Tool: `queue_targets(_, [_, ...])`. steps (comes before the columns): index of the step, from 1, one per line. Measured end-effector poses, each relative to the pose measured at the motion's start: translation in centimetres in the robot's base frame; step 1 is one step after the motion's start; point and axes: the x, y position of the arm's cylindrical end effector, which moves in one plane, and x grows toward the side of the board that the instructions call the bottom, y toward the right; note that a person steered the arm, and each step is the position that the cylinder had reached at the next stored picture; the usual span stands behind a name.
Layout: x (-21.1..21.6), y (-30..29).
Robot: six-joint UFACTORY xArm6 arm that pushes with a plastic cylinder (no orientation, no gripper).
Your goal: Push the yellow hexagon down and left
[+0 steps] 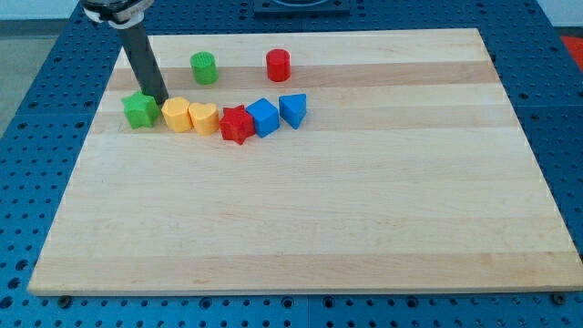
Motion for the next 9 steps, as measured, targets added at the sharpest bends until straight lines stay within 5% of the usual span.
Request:
queue_targets(4, [3.8, -5.0])
queue_targets(5, [0.2, -1.3])
queue_targets(7, [-0.4, 6.6])
queue_targets(9, [2.7, 5.0])
